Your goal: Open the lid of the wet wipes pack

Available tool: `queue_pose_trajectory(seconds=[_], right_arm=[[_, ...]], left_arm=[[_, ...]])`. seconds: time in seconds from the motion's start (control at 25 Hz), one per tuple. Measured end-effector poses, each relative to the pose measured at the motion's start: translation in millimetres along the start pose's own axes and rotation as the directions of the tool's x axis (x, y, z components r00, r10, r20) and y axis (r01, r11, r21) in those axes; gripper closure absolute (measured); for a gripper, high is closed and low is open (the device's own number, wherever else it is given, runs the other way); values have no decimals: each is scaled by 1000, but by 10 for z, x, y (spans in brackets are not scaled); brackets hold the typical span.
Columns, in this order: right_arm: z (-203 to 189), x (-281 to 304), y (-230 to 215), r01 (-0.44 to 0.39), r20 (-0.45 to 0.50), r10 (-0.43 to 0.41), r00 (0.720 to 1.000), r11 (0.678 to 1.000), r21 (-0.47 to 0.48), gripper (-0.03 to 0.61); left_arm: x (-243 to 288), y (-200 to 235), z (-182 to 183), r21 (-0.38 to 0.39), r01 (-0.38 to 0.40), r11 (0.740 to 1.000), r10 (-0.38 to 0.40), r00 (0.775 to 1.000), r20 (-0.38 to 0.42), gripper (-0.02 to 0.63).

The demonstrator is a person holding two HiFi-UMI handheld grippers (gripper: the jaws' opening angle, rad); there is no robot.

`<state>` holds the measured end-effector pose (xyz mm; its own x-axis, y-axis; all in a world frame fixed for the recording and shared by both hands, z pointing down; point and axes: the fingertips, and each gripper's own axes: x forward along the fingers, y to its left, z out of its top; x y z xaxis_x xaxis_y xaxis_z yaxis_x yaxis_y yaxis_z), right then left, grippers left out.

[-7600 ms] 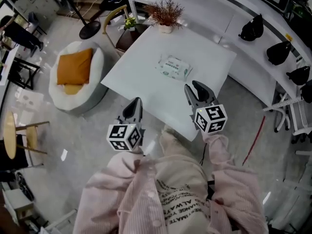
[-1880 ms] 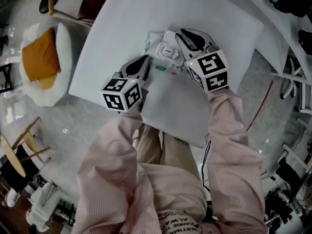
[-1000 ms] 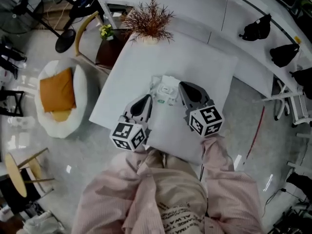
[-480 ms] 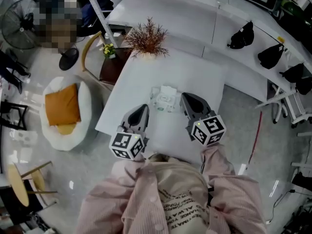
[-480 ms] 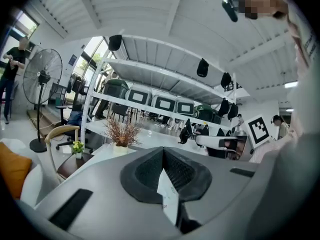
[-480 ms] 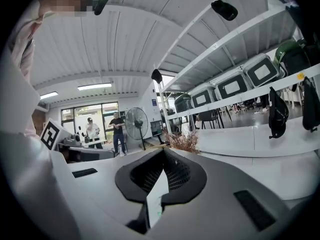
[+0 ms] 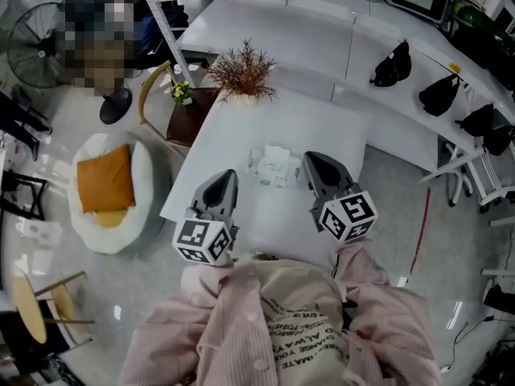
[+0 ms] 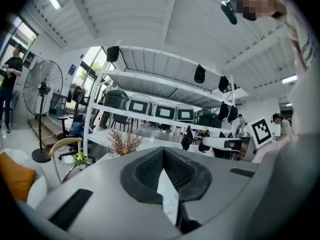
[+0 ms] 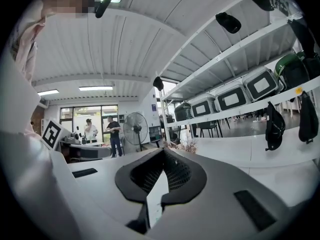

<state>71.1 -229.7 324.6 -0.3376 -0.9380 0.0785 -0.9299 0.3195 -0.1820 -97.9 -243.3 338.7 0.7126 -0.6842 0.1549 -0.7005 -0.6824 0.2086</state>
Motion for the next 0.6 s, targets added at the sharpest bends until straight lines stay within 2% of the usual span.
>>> queue_pose_trajectory(seconds=[0.24, 0.6], right_arm=[[121, -62, -60, 25, 28, -24, 999, 1000, -9, 578], [178, -104, -143, 48, 34, -47, 998, 998, -38, 580]], left_arm=[[-42, 8, 102, 47, -19, 999, 19, 1000, 15, 617], [-104, 210, 203, 60, -73, 996, 71, 997, 43, 617]])
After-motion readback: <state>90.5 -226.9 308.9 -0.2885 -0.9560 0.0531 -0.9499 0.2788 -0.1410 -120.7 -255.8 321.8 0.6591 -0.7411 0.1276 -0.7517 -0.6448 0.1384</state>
